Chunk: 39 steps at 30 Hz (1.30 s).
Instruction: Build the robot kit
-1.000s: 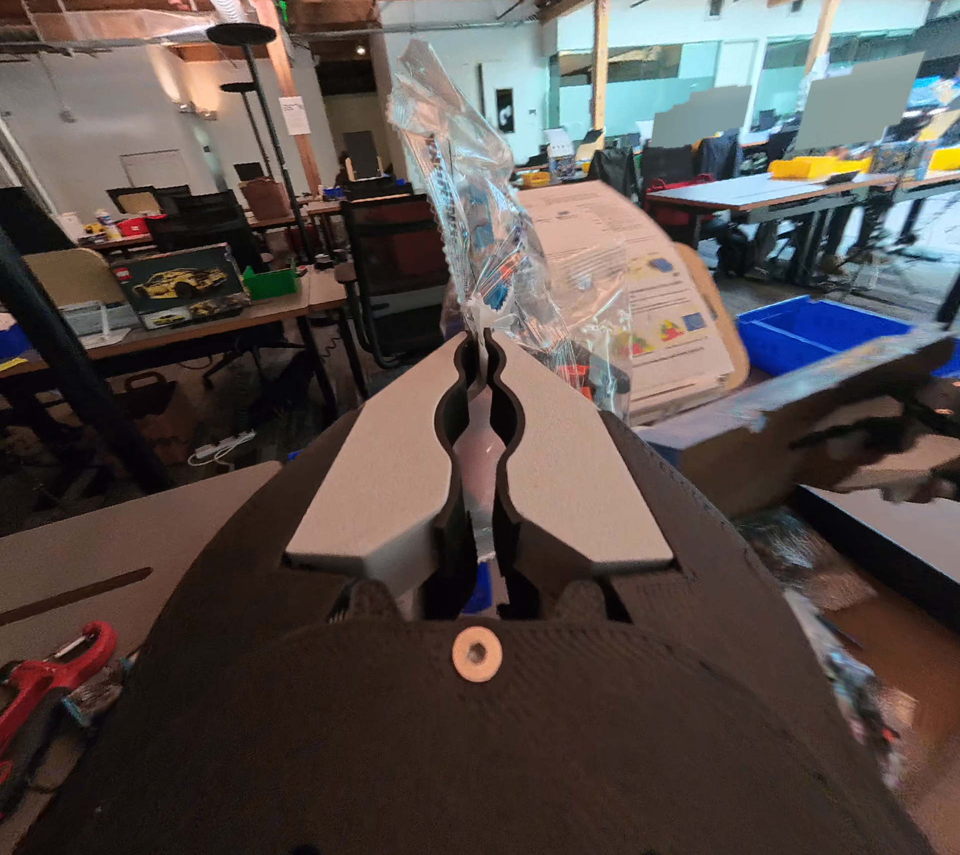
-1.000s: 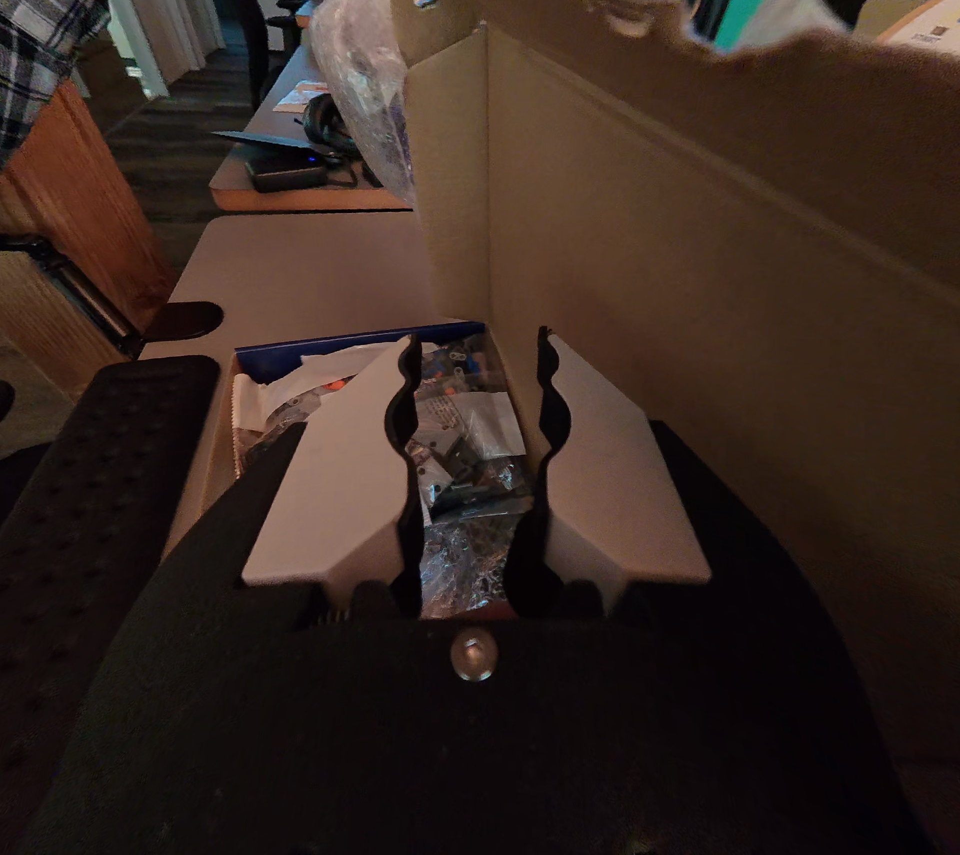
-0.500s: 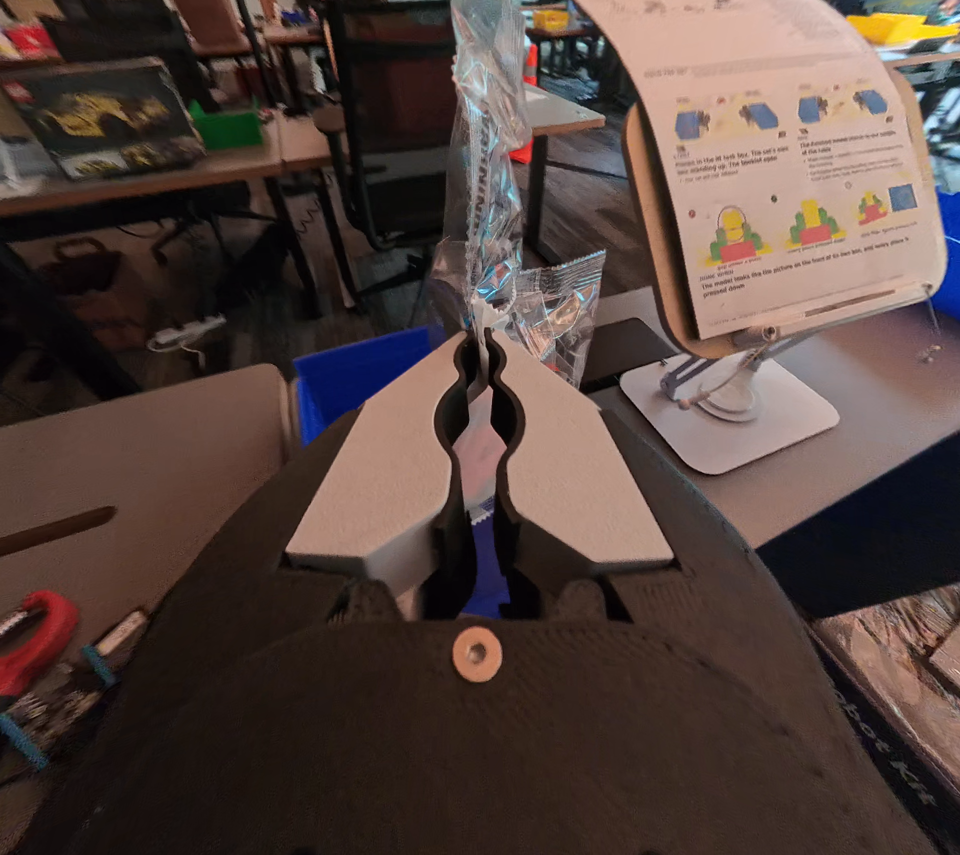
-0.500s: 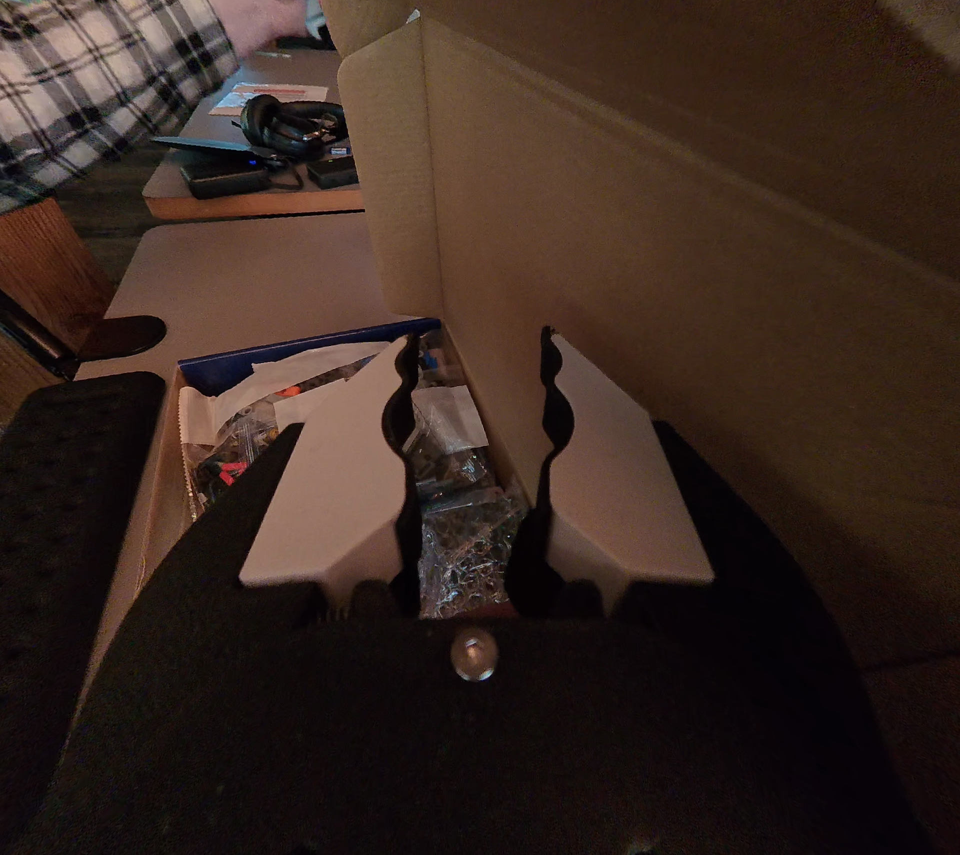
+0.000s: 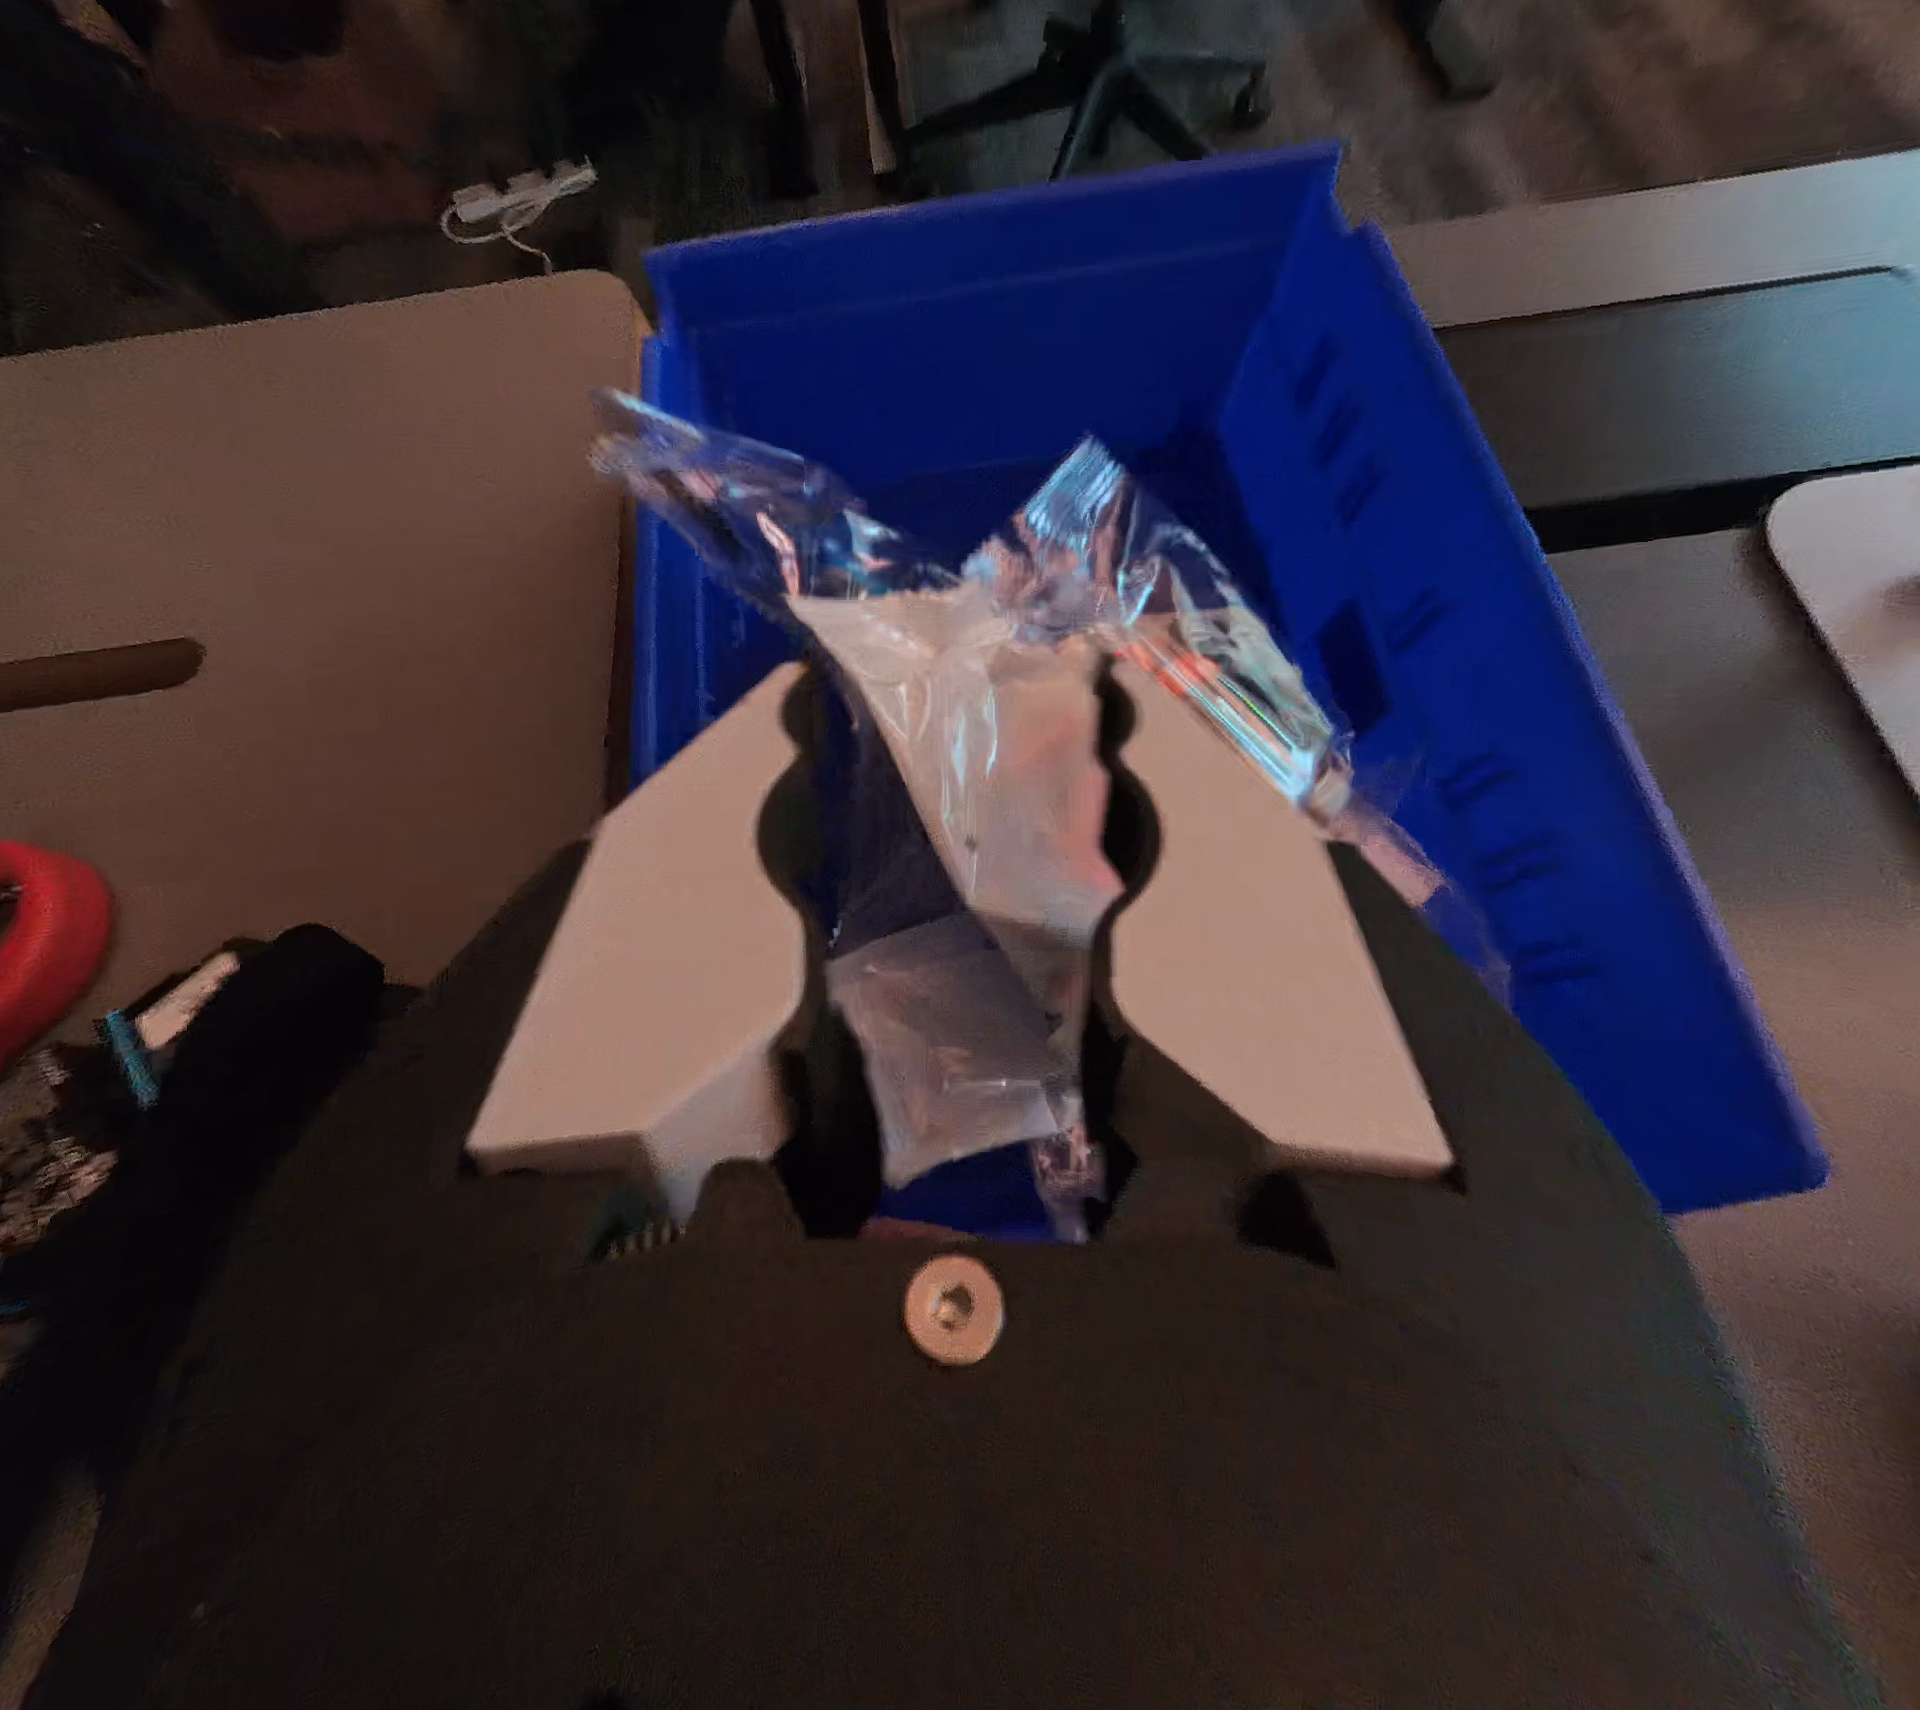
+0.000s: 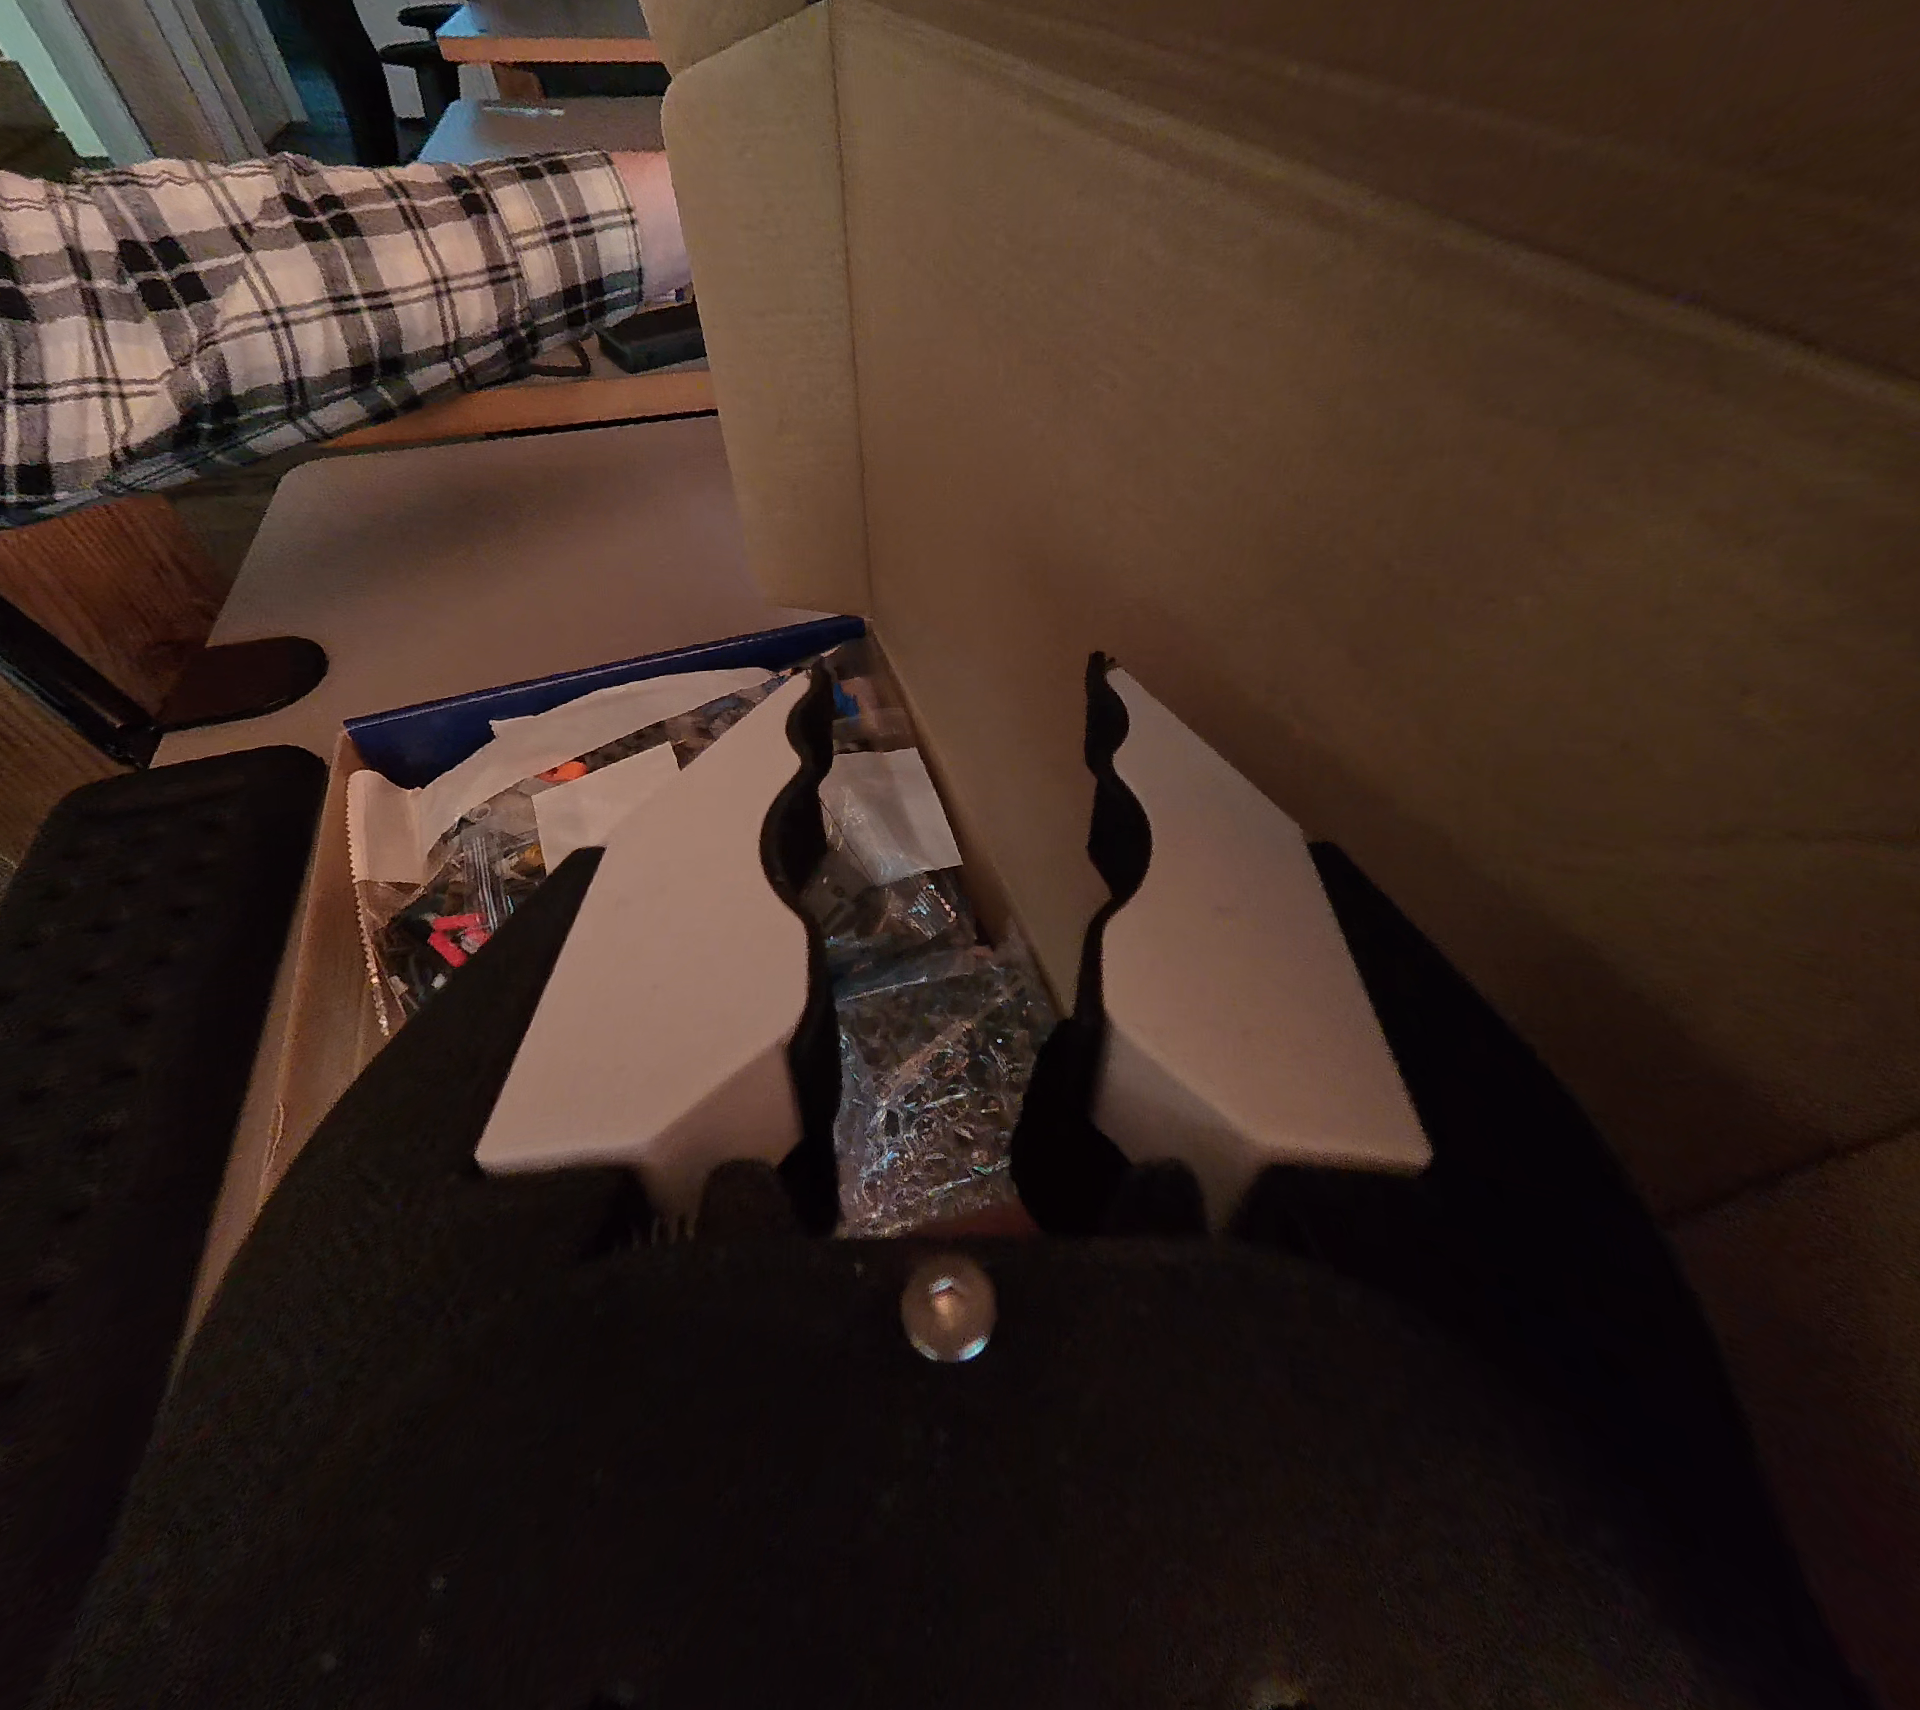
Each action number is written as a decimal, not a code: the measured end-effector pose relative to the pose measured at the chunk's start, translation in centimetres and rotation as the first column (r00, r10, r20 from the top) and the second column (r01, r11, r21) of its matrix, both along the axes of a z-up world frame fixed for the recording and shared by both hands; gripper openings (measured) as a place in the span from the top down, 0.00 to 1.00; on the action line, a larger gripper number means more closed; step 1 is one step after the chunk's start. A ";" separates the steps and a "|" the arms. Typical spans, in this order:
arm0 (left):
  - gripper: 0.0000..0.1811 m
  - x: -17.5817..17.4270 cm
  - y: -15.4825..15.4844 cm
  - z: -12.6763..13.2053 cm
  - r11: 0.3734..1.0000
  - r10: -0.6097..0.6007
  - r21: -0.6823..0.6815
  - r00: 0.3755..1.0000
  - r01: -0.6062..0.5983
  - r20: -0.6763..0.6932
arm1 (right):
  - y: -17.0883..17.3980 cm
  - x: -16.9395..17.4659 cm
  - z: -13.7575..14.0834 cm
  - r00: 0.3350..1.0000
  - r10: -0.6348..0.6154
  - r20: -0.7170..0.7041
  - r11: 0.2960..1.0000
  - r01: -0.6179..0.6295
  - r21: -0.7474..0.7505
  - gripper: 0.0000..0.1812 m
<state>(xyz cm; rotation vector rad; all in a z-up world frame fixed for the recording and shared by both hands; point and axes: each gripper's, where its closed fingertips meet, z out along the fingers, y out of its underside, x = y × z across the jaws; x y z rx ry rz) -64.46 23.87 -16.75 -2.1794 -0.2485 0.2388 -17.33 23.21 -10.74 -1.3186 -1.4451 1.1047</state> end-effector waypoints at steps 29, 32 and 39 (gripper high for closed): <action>0.51 42.8 -13.1 -9.4 0.385 -0.863 -0.512 0.496 0.767 0.094 | 1.8 1.1 0.3 0.999 -0.053 0.005 0.998 0.053 0.034 0.75; 0.61 43.3 -13.7 -9.2 0.384 -0.871 -0.526 0.487 0.759 0.066 | 1.9 1.1 0.2 0.999 -0.051 0.003 0.998 0.051 0.033 0.75; 0.98 43.7 -12.6 -7.1 0.472 -0.863 -0.431 0.504 0.769 -0.047 | 1.9 1.2 0.2 0.999 -0.051 0.000 0.998 0.051 0.028 0.76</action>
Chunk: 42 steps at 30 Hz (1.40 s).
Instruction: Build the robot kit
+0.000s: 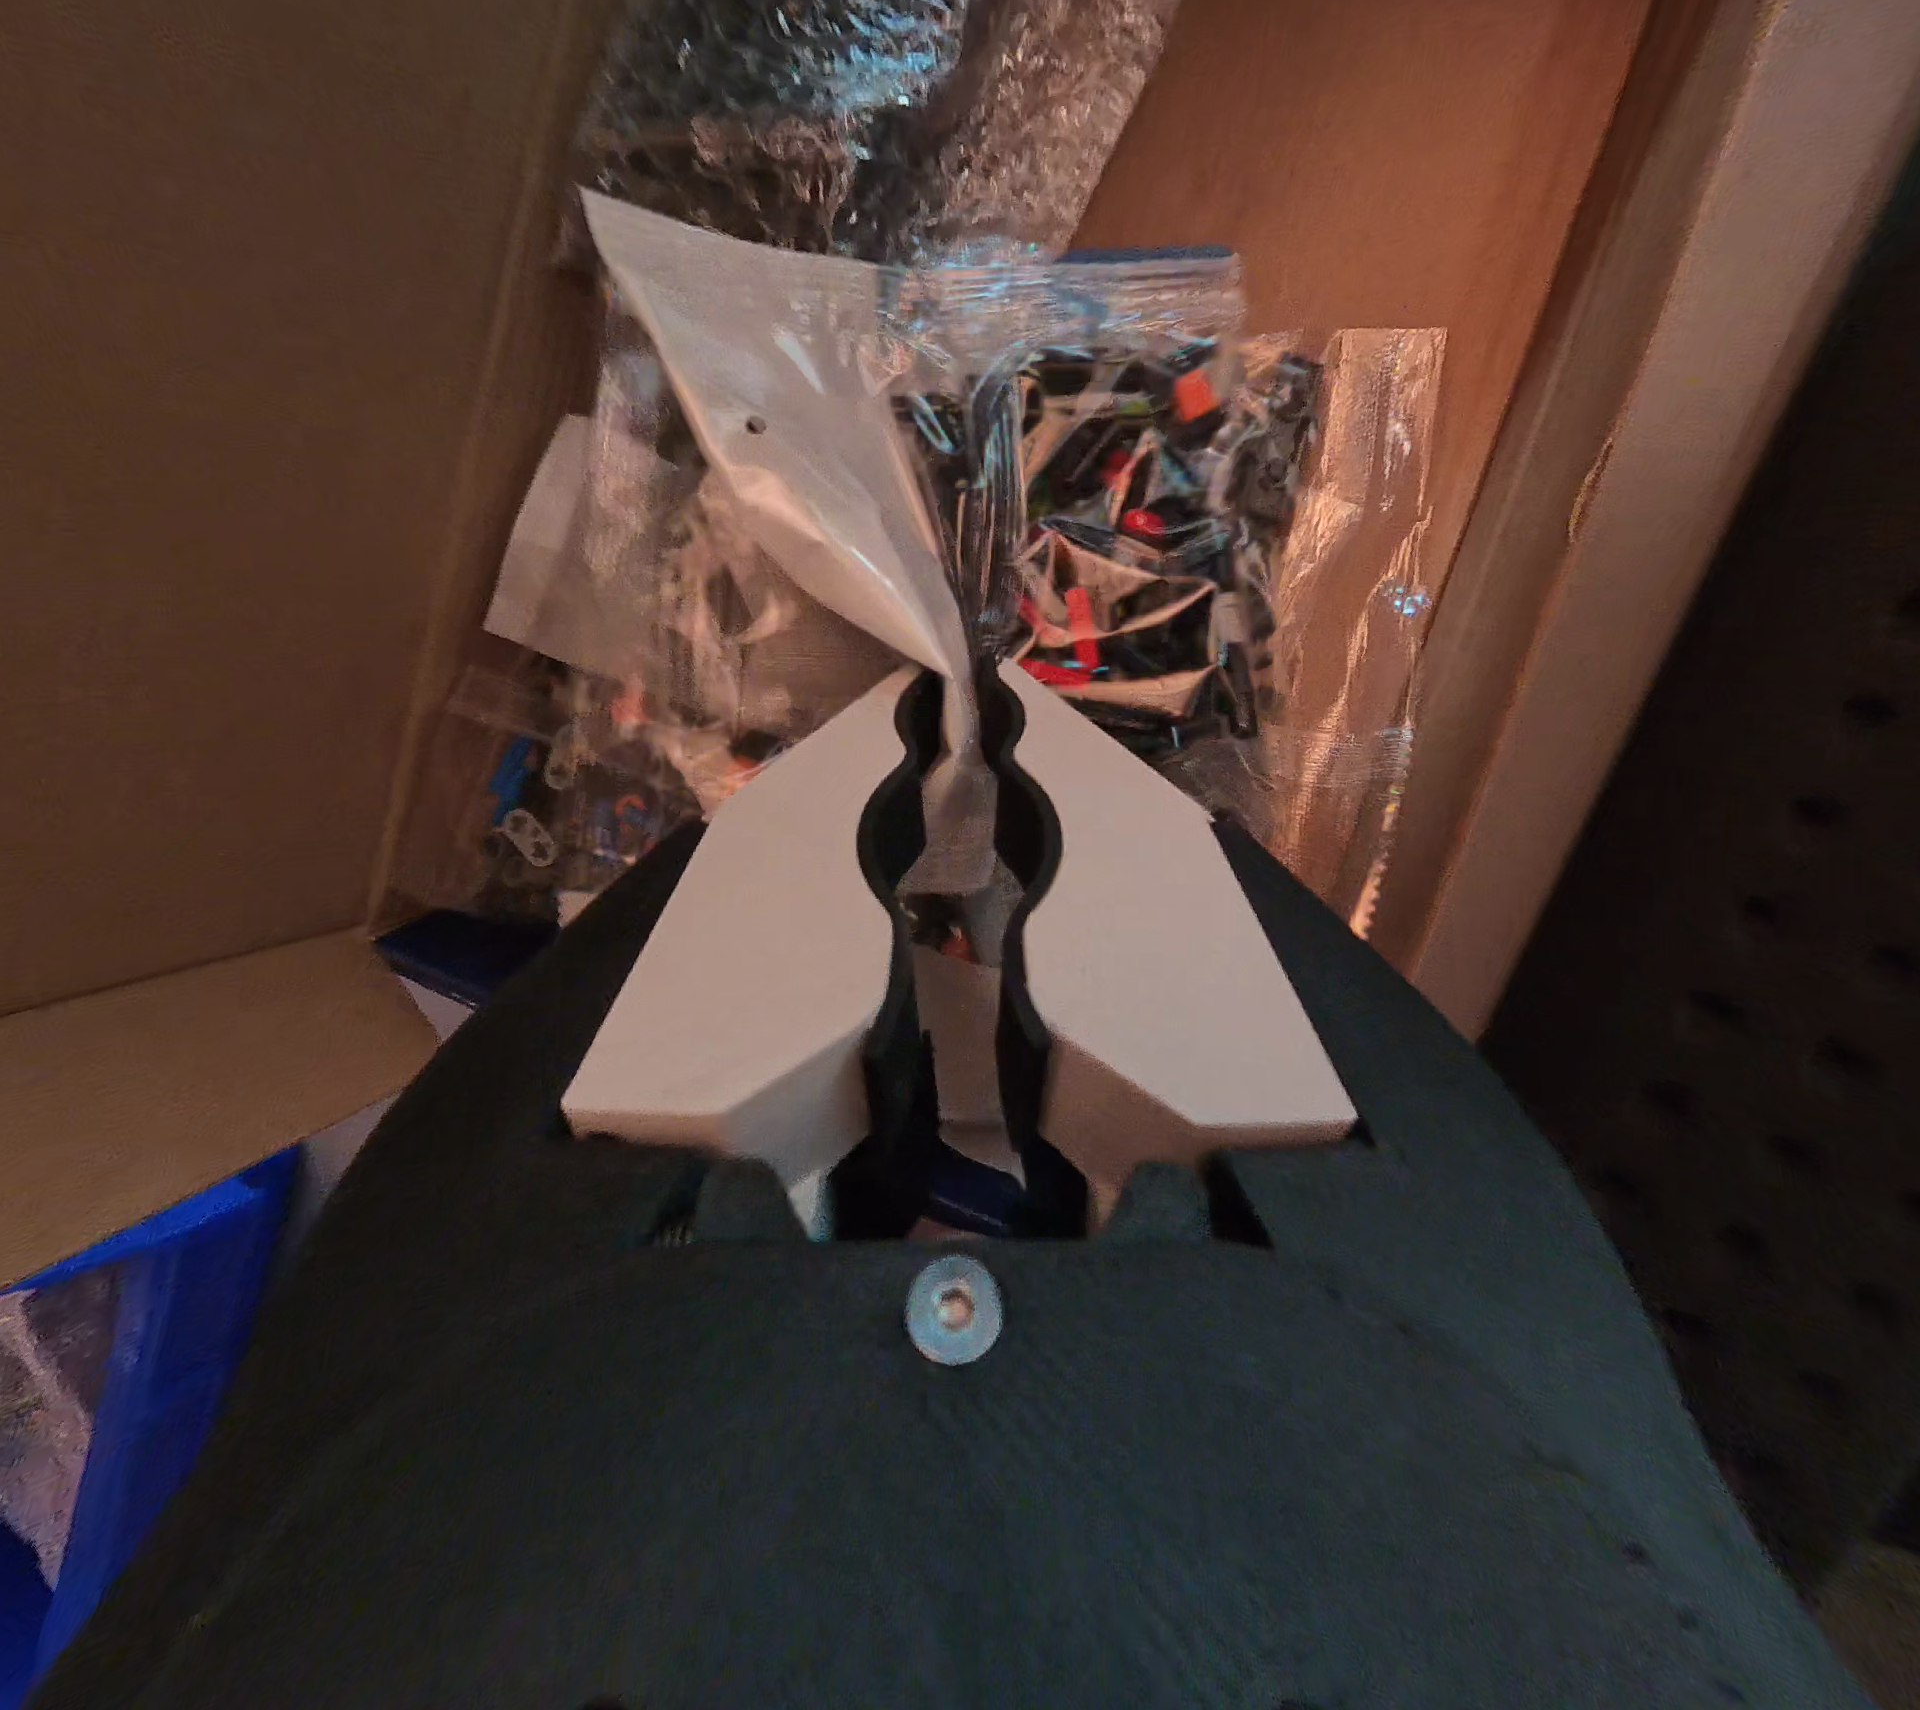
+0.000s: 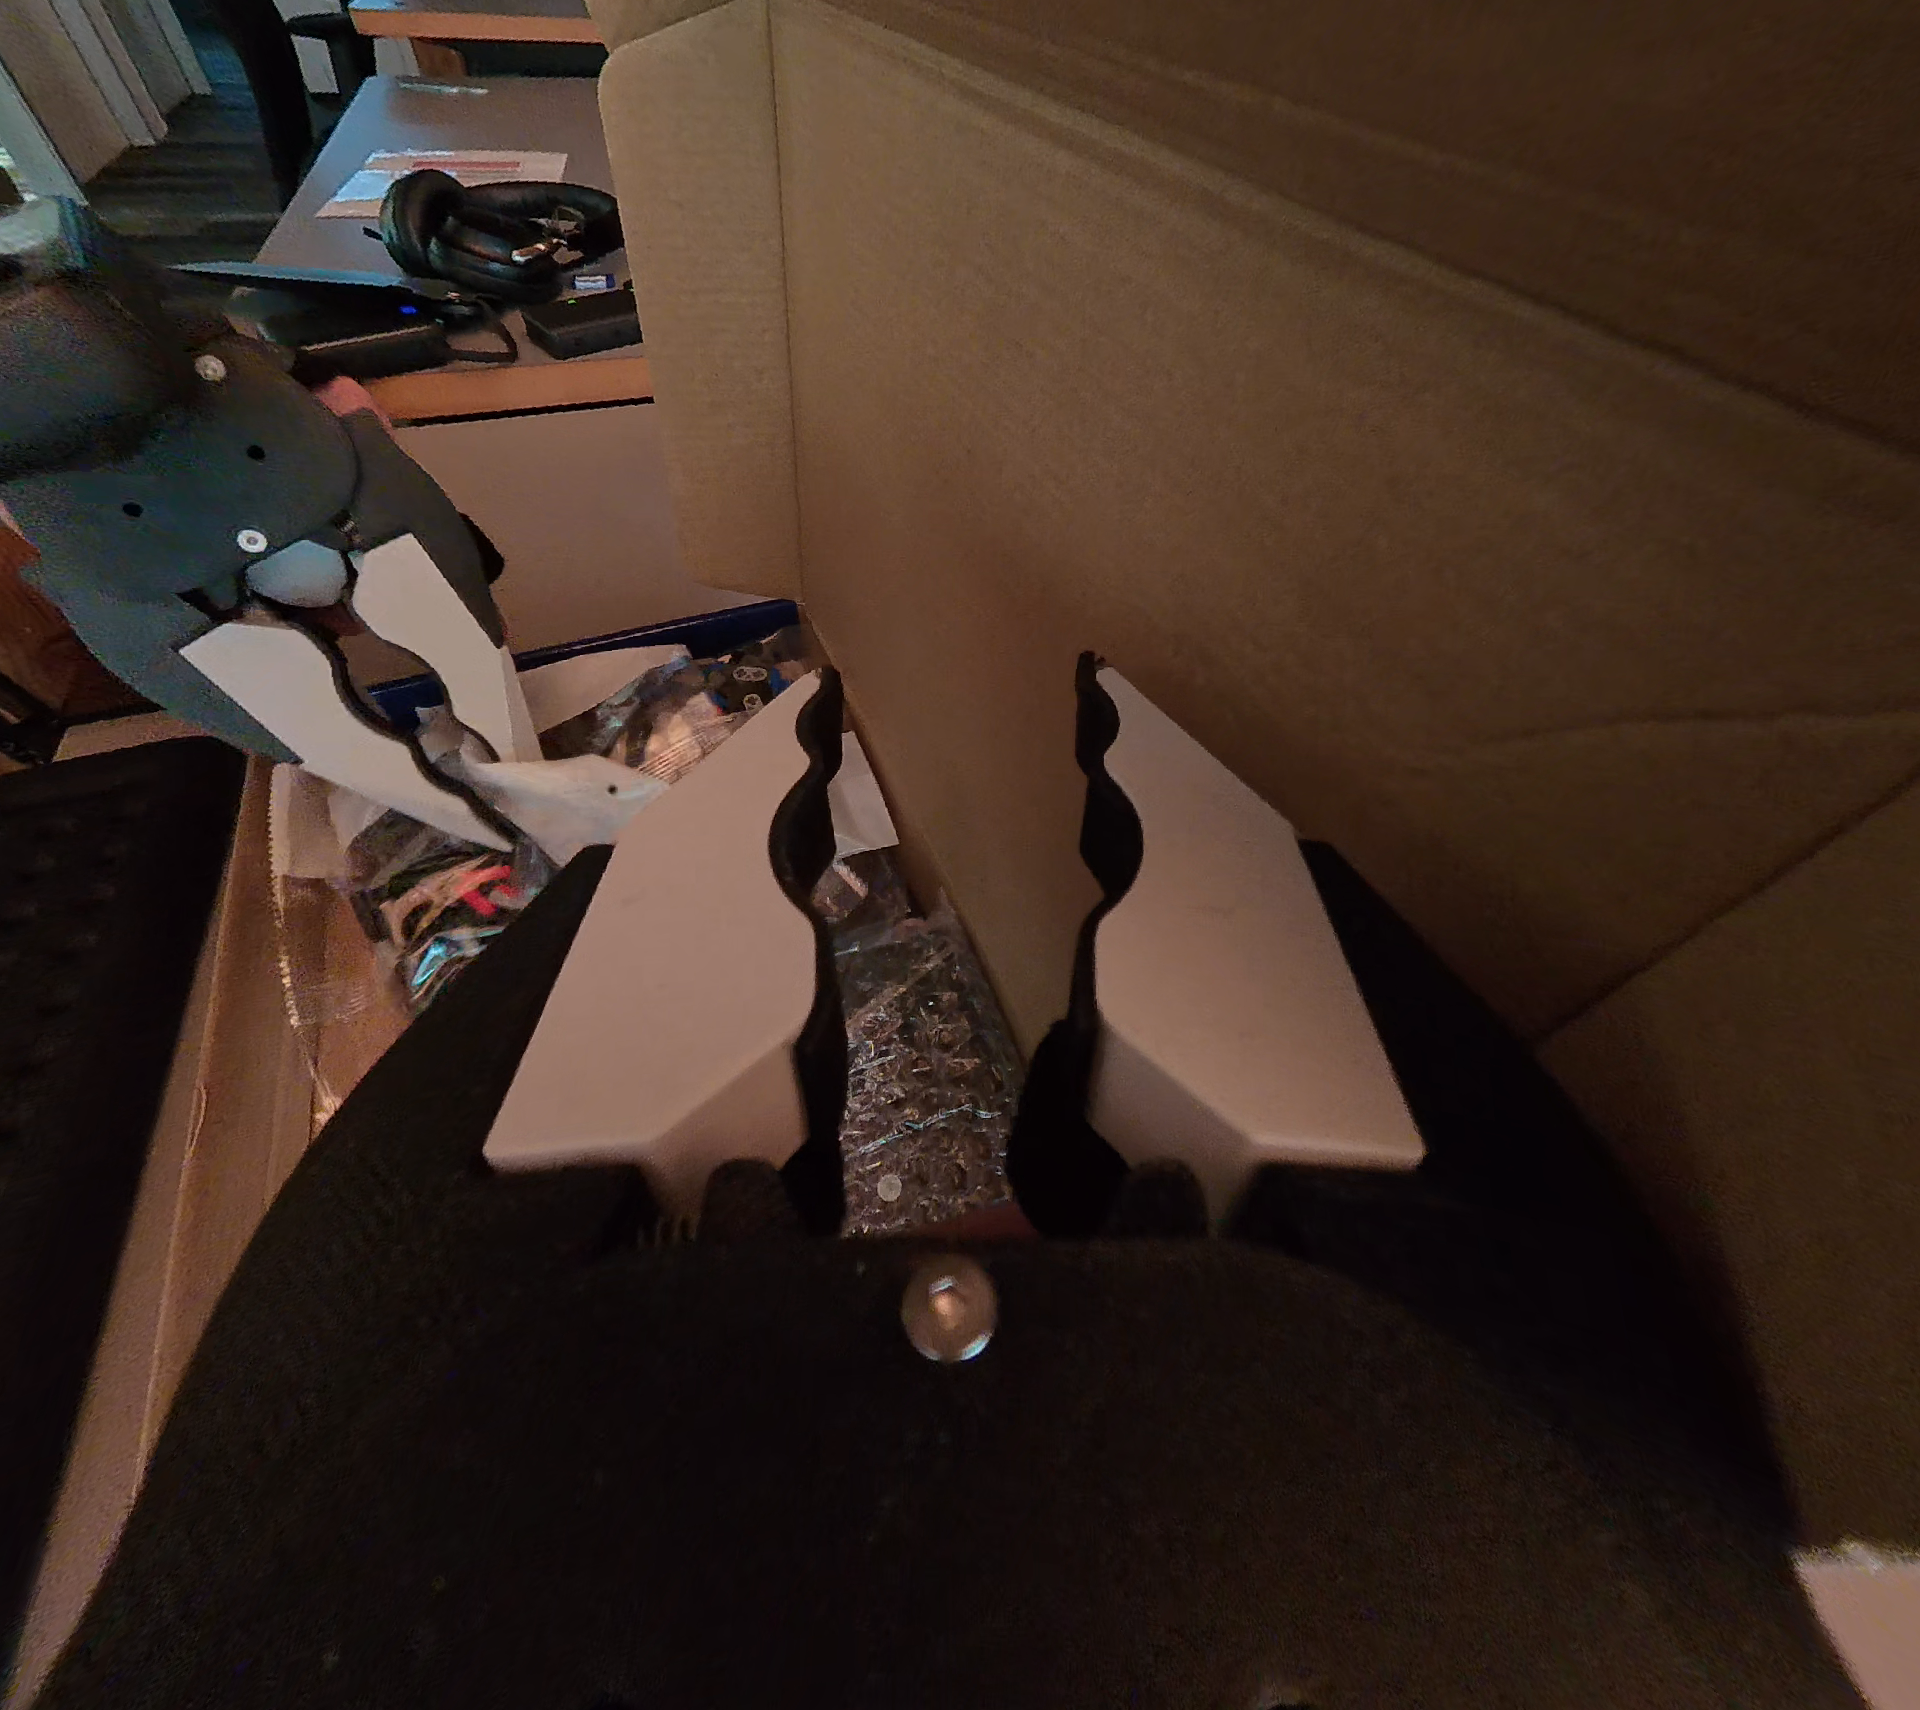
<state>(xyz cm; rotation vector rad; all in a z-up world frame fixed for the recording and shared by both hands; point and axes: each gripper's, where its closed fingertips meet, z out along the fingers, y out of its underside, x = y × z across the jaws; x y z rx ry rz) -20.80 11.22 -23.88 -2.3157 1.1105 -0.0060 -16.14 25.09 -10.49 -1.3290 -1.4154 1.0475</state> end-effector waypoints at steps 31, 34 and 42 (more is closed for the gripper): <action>0.96 -37.5 5.5 9.6 0.697 0.618 0.077 0.652 -0.712 0.439 | 0.8 0.1 -0.7 1.000 -0.006 0.004 1.000 0.007 -0.025 0.77; 0.68 -40.7 6.6 5.9 0.605 0.752 0.032 0.584 -0.796 0.306 | 0.9 0.1 -1.0 1.000 -0.006 0.014 1.000 0.006 -0.021 0.77; 0.68 -32.3 4.6 11.4 0.691 0.592 0.316 0.759 -0.651 0.270 | 0.8 -0.1 -1.0 1.000 0.004 0.002 0.999 -0.004 -0.034 0.77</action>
